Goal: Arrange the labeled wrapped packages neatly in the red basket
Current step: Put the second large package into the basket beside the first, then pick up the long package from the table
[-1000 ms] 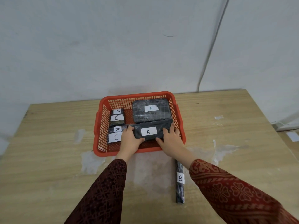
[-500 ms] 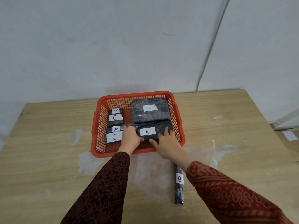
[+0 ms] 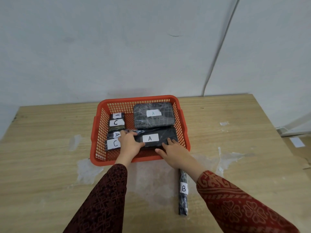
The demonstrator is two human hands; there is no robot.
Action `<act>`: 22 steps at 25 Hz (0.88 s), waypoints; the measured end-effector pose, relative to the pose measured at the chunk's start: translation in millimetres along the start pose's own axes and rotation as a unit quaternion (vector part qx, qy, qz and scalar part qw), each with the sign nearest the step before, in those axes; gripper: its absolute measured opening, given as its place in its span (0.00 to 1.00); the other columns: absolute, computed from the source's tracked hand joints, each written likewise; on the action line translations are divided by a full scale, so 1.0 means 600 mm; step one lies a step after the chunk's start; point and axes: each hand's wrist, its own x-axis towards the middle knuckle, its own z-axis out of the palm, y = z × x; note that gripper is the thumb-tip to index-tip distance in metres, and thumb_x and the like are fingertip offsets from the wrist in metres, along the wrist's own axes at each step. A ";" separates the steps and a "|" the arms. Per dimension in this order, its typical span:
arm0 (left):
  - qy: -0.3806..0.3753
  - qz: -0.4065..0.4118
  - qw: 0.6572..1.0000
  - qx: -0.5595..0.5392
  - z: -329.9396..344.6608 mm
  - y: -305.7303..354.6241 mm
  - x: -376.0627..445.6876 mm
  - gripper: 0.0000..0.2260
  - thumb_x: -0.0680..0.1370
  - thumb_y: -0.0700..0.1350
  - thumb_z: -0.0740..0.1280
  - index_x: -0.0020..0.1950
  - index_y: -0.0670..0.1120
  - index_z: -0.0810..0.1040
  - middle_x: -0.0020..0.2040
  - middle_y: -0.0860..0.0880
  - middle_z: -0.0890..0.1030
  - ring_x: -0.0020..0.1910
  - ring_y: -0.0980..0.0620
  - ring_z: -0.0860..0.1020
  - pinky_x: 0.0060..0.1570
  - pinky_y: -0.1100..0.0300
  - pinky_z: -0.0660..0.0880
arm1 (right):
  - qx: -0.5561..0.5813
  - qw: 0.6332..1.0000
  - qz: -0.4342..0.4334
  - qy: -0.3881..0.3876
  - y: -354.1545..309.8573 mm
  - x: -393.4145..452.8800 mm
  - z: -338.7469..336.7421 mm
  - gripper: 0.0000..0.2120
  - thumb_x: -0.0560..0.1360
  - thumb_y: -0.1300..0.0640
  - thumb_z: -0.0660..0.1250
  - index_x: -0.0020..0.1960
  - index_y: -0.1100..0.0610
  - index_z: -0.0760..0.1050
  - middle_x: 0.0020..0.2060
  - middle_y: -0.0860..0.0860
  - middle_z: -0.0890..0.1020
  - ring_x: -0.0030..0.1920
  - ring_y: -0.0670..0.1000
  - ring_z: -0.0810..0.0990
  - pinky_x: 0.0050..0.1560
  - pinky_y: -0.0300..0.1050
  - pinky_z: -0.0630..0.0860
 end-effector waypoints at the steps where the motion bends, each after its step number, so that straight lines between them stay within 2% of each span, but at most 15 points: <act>1: -0.004 0.022 0.999 0.023 0.001 0.000 -0.002 0.28 0.68 0.48 0.76 0.65 0.41 0.74 0.64 0.41 0.65 0.65 0.40 0.64 0.65 0.51 0.63 | -0.008 1.000 0.001 -0.014 -0.003 0.005 -0.001 0.35 0.79 0.36 0.45 0.76 0.59 0.56 0.77 0.62 0.54 0.76 0.62 0.53 0.76 0.56 0.53; 4: -0.016 0.057 0.993 0.106 0.001 0.000 -0.008 0.28 0.72 0.52 0.72 0.68 0.43 0.72 0.67 0.41 0.64 0.66 0.40 0.61 0.64 0.50 0.64 | -0.012 0.999 0.014 -0.040 -0.016 0.011 -0.001 0.38 0.78 0.35 0.44 0.76 0.62 0.53 0.77 0.63 0.51 0.76 0.63 0.51 0.76 0.57 0.53; 6: -0.028 0.070 0.973 0.216 0.000 0.010 -0.016 0.27 0.75 0.55 0.66 0.70 0.44 0.69 0.72 0.40 0.60 0.71 0.38 0.56 0.67 0.48 0.61 | -0.003 1.000 0.009 0.003 -0.018 -0.002 0.000 0.36 0.79 0.36 0.45 0.75 0.62 0.56 0.76 0.63 0.55 0.76 0.63 0.53 0.76 0.57 0.54; 7: -0.036 0.070 0.965 0.249 0.001 0.017 -0.024 0.27 0.76 0.55 0.64 0.72 0.45 0.66 0.75 0.39 0.56 0.73 0.38 0.52 0.69 0.47 0.58 | 0.007 0.998 -0.014 0.054 -0.016 -0.016 0.001 0.32 0.80 0.39 0.48 0.74 0.60 0.61 0.75 0.61 0.59 0.76 0.61 0.56 0.75 0.55 0.55; 9: -0.027 0.086 0.967 0.239 0.002 0.032 -0.048 0.27 0.78 0.54 0.62 0.74 0.45 0.63 0.77 0.38 0.51 0.75 0.38 0.47 0.72 0.46 0.51 | 0.023 0.976 -0.107 0.191 -0.005 -0.053 0.006 0.21 0.80 0.47 0.57 0.66 0.58 0.73 0.69 0.58 0.72 0.71 0.57 0.67 0.71 0.54 0.64; 11: 0.044 0.146 0.974 0.165 0.001 0.037 -0.084 0.22 0.78 0.51 0.62 0.71 0.46 0.68 0.75 0.39 0.59 0.75 0.40 0.53 0.71 0.46 0.51 | 0.050 0.931 -0.184 0.311 0.021 -0.096 0.025 0.11 0.77 0.55 0.63 0.55 0.57 0.79 0.55 0.54 0.81 0.59 0.54 0.76 0.59 0.49 0.73; 12: 0.092 0.183 0.972 0.118 0.001 0.036 -0.108 0.18 0.78 0.48 0.64 0.67 0.45 0.73 0.72 0.40 0.67 0.73 0.41 0.60 0.69 0.47 0.56 | 0.079 0.918 -0.192 0.337 0.037 -0.119 0.040 0.09 0.76 0.57 0.63 0.52 0.57 0.79 0.50 0.52 0.81 0.54 0.52 0.77 0.54 0.45 0.74; 14: 0.162 0.261 0.951 0.021 0.004 0.028 -0.165 0.12 0.76 0.44 0.65 0.59 0.43 0.78 0.61 0.43 0.76 0.63 0.45 0.72 0.62 0.53 0.66 | 0.131 0.920 -0.168 0.330 0.074 -0.158 0.069 0.06 0.75 0.60 0.64 0.50 0.58 0.78 0.47 0.51 0.80 0.49 0.52 0.76 0.49 0.46 0.76; 16: 0.153 0.321 0.934 -0.038 0.021 0.013 -0.226 0.09 0.77 0.43 0.64 0.55 0.44 0.79 0.53 0.48 0.78 0.55 0.51 0.74 0.57 0.60 0.69 | 0.134 0.940 -0.138 0.280 0.109 -0.173 0.097 0.08 0.77 0.59 0.65 0.54 0.59 0.78 0.52 0.53 0.80 0.54 0.54 0.76 0.53 0.50 0.77; 17: 0.126 0.330 0.934 -0.054 0.033 0.007 -0.252 0.09 0.77 0.44 0.64 0.54 0.44 0.80 0.51 0.49 0.78 0.53 0.53 0.75 0.54 0.62 0.70 | 0.128 0.954 -0.124 0.240 0.121 -0.172 0.107 0.12 0.78 0.56 0.64 0.59 0.58 0.76 0.58 0.55 0.78 0.60 0.55 0.74 0.59 0.51 0.76; 19: 0.038 0.294 0.953 -0.063 0.066 -0.002 -0.289 0.10 0.77 0.48 0.64 0.55 0.45 0.79 0.50 0.50 0.77 0.50 0.52 0.76 0.49 0.60 0.73 | 0.140 0.975 -0.084 0.152 0.130 -0.159 0.118 0.23 0.79 0.49 0.61 0.71 0.57 0.66 0.71 0.55 0.68 0.70 0.56 0.64 0.69 0.51 0.66; 21: -0.070 0.207 0.976 -0.001 0.107 -0.007 -0.306 0.19 0.76 0.56 0.64 0.62 0.48 0.74 0.54 0.51 0.76 0.53 0.50 0.76 0.48 0.59 0.74 | 0.134 0.985 -0.043 0.100 0.126 -0.137 0.128 0.31 0.78 0.46 0.61 0.76 0.56 0.55 0.76 0.53 0.59 0.74 0.56 0.57 0.73 0.52 0.60; 22: -0.114 0.170 0.977 0.052 0.125 -0.010 -0.310 0.23 0.74 0.59 0.64 0.65 0.49 0.72 0.56 0.50 0.74 0.55 0.49 0.76 0.48 0.57 0.74 | 0.122 0.988 -0.028 0.093 0.122 -0.128 0.135 0.33 0.78 0.46 0.62 0.77 0.56 0.53 0.76 0.53 0.59 0.74 0.56 0.56 0.73 0.53 0.60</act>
